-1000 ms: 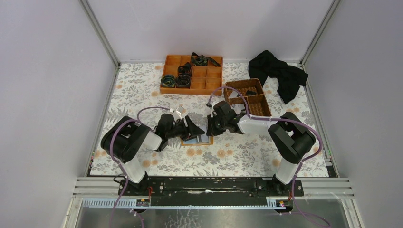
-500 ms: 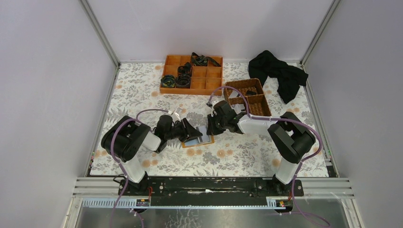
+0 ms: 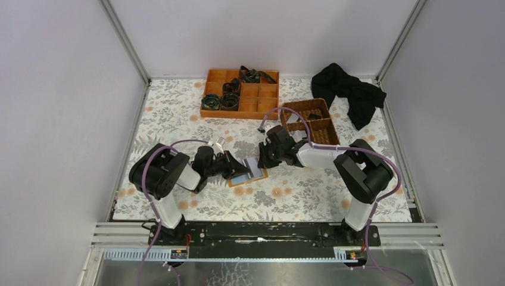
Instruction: Take the credit cards out of the card holder
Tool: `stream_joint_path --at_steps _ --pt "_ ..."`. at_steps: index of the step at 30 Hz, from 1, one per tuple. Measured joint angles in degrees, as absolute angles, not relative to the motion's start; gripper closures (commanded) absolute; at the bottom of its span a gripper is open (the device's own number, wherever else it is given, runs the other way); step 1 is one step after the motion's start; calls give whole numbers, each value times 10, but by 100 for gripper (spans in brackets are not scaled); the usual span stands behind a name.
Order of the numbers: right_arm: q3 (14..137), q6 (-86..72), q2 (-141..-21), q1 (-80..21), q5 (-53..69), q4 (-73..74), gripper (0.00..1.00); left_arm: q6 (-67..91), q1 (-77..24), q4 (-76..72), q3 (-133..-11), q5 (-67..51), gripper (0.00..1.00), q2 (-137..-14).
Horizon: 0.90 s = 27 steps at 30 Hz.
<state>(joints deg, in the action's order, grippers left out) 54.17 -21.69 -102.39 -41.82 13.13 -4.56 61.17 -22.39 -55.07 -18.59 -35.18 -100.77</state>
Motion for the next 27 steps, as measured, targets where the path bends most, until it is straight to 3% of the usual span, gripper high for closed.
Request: stream_joint_path --at_steps 4,11,14,16,27 --pt "542 -217 -1024 -418 131 -46 91 622 -224 -568 -185 -358 100 -1024" --pt "542 -217 -1025 -417 132 -47 91 627 -220 -585 -183 -365 100 -1027" --pt "542 -219 -1028 -417 133 -53 91 627 -214 -584 -181 -367 88 -1025" --pt "542 -220 -1030 -416 137 -58 92 625 -208 -582 -181 -370 87 -1021" --pt "542 -222 -1032 -413 143 -61 92 620 -198 -578 -178 -372 99 -1012"
